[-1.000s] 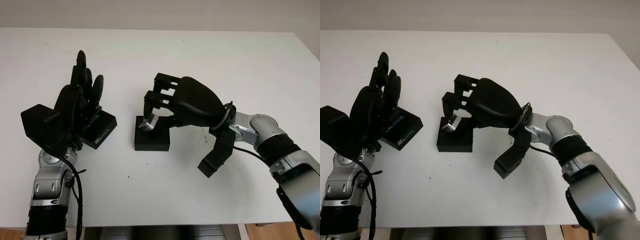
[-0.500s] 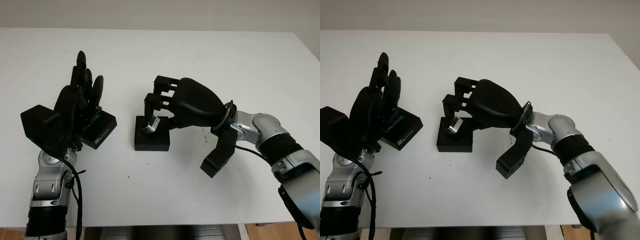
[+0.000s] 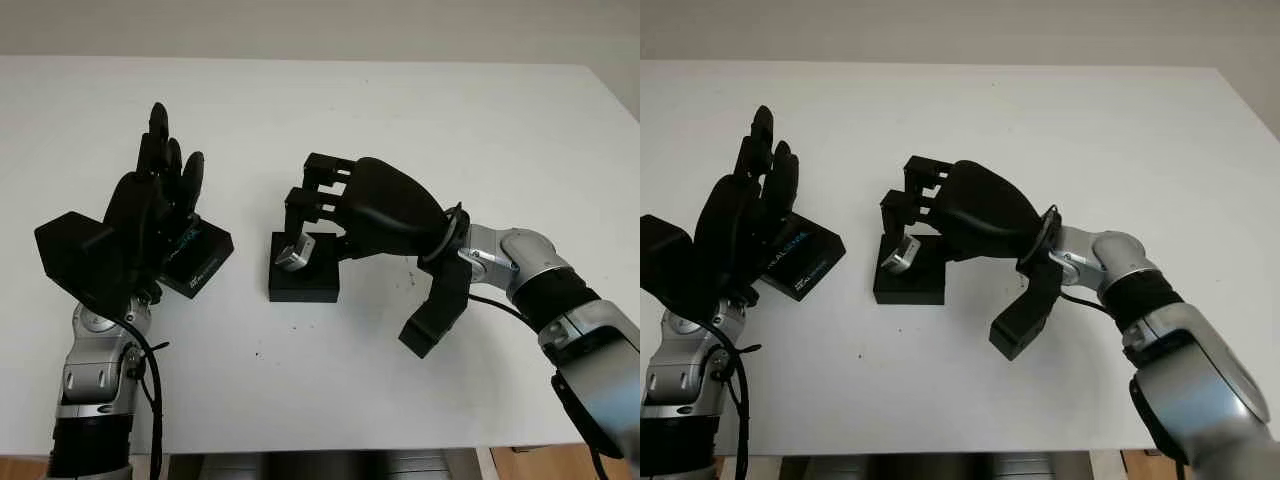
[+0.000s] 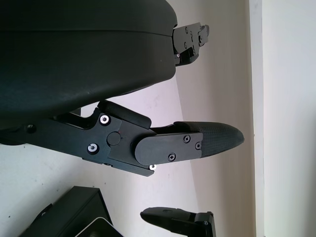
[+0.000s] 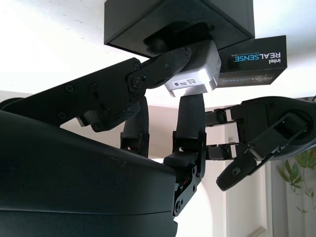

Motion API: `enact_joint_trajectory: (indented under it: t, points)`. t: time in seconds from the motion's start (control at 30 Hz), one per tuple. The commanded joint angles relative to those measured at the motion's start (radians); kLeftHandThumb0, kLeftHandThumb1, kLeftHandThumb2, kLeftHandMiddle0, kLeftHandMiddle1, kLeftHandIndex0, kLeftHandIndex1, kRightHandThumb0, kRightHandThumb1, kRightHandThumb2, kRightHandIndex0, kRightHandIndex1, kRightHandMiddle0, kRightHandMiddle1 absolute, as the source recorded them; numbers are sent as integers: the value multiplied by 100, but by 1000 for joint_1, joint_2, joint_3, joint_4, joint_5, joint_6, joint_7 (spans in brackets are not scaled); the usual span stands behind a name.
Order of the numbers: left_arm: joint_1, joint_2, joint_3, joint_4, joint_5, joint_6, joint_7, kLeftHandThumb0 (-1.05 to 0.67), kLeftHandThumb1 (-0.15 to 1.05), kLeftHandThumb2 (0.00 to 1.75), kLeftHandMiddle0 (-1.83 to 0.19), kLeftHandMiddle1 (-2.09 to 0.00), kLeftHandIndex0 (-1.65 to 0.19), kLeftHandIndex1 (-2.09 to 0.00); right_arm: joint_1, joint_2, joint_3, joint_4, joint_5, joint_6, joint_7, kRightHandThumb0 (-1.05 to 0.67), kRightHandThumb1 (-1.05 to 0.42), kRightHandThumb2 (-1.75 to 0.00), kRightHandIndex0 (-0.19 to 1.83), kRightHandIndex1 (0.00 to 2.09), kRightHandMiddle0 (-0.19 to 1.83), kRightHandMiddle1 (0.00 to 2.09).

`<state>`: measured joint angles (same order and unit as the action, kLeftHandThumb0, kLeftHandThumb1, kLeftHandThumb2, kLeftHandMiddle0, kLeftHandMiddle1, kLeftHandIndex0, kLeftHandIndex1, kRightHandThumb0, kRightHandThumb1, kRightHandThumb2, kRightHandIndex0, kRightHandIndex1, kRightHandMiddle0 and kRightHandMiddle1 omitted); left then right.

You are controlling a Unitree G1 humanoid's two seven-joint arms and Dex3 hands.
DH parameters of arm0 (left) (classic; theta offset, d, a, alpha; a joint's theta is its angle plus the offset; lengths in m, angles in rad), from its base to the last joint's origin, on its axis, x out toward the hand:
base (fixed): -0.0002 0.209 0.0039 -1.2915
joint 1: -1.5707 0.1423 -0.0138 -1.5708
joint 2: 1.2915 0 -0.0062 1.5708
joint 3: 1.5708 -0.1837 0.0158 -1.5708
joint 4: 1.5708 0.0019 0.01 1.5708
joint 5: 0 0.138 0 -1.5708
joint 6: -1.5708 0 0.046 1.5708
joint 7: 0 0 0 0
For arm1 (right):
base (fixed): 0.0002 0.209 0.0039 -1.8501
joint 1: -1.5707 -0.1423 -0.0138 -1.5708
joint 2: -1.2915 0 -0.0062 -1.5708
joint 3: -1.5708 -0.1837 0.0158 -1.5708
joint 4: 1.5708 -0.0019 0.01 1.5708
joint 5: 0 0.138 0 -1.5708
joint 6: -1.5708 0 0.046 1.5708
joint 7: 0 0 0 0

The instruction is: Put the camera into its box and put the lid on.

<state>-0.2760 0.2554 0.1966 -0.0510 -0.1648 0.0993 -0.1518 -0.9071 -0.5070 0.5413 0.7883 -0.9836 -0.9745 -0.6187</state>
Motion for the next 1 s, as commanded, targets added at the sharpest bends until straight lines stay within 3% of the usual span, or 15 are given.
enact_joint_trajectory:
  t: [0.0, 0.97]
  points:
    - [8, 5, 1, -23, 5, 0, 2, -68, 105, 47, 19, 0, 19, 0, -12, 12, 0, -3, 7, -6, -12, -36, -94, -5, 33, 149, 47, 155]
    - [11, 3, 5, -38, 2, 11, 1, -67, 105, 47, 19, 0, 19, 0, -28, -3, 0, 29, 13, -9, 46, -35, -94, -6, 35, 146, 49, 152]
